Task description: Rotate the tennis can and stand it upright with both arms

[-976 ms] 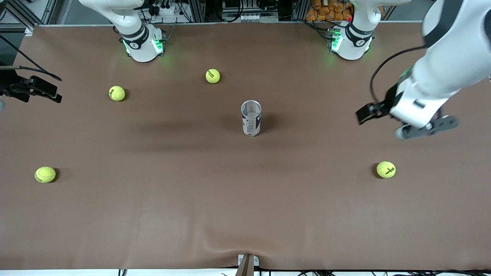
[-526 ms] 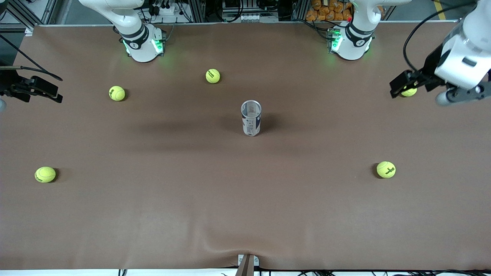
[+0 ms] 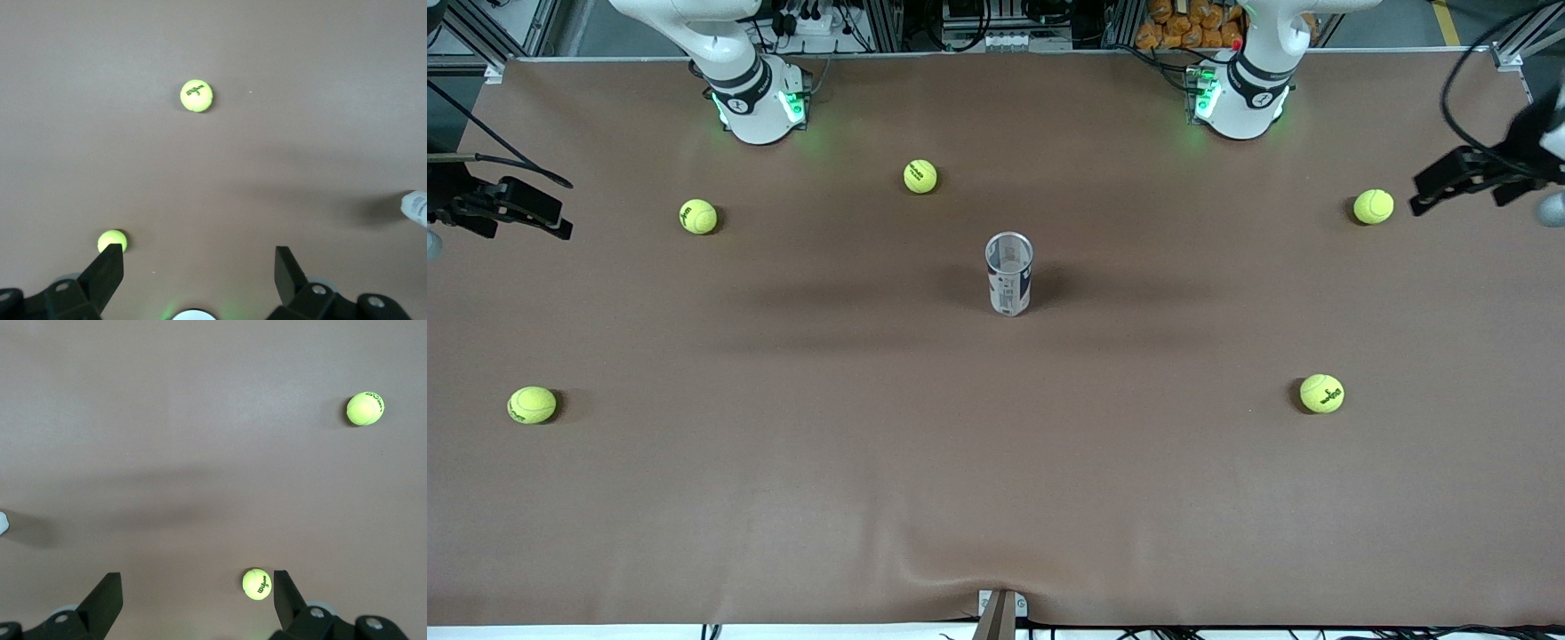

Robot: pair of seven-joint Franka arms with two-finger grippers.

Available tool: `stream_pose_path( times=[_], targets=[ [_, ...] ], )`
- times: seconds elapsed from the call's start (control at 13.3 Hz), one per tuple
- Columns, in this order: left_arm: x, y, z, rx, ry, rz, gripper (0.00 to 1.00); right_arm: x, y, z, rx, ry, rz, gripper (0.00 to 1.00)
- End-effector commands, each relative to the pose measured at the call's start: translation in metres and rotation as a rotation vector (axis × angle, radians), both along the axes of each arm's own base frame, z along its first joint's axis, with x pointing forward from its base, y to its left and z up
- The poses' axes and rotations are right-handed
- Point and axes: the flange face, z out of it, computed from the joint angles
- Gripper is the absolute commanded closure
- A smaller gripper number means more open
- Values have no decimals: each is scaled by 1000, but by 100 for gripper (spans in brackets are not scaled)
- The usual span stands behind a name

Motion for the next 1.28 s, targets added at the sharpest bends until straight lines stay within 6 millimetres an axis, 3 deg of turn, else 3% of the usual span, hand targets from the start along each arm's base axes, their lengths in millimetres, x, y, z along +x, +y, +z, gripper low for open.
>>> stream_pose_path(
  times=[0.0, 1.2],
  targets=[
    [3, -1, -8, 7, -4, -22, 0, -5, -1, 2, -3, -18, -5, 0],
    [7, 6, -14, 4, 1, -45, 0, -4, -4, 1, -4, -25, -10, 0]
  ],
)
